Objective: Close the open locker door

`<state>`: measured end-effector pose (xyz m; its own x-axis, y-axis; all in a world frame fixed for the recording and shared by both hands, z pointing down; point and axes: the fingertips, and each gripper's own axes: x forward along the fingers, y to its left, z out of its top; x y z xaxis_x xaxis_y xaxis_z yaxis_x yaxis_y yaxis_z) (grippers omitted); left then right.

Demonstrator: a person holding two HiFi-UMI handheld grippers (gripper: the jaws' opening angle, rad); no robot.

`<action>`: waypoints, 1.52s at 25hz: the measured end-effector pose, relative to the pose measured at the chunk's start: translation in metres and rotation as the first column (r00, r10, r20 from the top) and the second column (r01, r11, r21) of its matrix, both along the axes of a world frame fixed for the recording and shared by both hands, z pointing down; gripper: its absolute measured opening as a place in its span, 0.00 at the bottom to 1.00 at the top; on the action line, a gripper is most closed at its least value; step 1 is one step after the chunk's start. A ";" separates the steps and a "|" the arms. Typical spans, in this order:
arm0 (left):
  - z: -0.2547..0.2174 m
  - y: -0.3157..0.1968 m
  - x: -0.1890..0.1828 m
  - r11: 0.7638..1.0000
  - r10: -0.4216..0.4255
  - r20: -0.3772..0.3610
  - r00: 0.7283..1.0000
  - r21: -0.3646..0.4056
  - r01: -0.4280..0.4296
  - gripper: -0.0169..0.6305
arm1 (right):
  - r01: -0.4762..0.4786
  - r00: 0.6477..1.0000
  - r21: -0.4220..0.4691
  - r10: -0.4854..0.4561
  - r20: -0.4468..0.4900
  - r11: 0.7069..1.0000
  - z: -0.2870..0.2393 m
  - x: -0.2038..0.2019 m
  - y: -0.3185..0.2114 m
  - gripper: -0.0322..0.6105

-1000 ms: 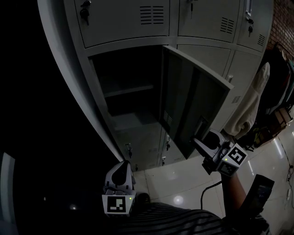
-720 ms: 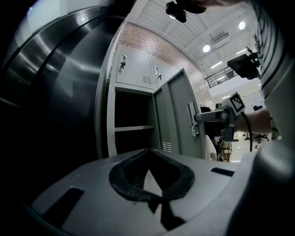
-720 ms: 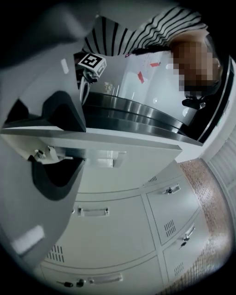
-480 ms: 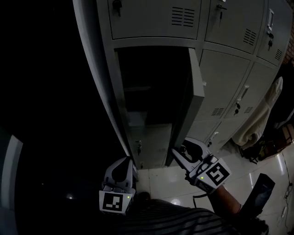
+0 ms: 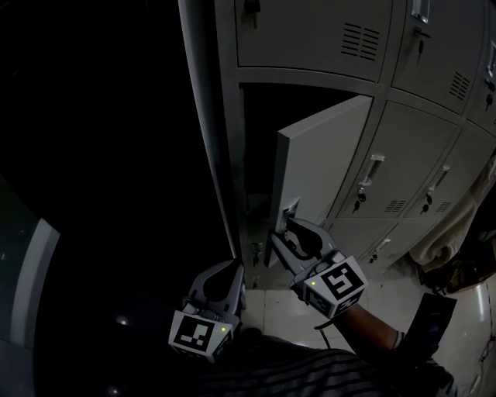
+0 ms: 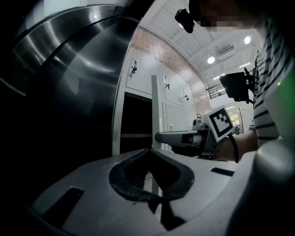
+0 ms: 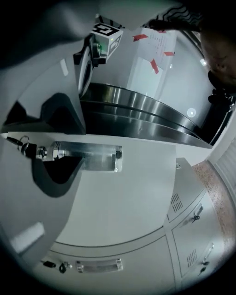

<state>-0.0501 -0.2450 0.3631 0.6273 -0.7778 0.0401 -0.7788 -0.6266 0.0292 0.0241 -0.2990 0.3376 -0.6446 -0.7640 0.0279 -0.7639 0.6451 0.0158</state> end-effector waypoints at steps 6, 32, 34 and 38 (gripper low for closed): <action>0.001 -0.012 0.005 0.998 0.050 -0.040 0.998 -0.043 -0.052 0.03 | -0.010 1.000 0.019 0.011 -0.021 1.000 0.003 -0.022 -0.042 0.27; -0.010 -0.033 0.000 0.973 0.205 -0.174 0.963 -0.075 -0.221 0.03 | -0.177 0.976 0.016 0.178 -0.123 0.984 0.011 -0.037 -0.156 0.11; -0.009 -0.033 -0.001 0.972 0.204 -0.176 0.963 -0.079 -0.220 0.03 | -0.175 0.977 0.017 0.176 -0.121 0.984 0.011 -0.037 -0.156 0.11; -0.008 -0.030 0.001 0.969 0.213 -0.175 0.961 -0.084 -0.231 0.03 | -0.178 0.977 0.007 0.177 -0.115 0.984 0.011 -0.038 -0.157 0.11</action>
<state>-0.0488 -0.2747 0.3553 0.7884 -0.6152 -0.0047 -0.5996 -0.7701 0.2176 -0.0134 -0.4557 0.3482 -0.4909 -0.8658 0.0969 -0.8596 0.4995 0.1079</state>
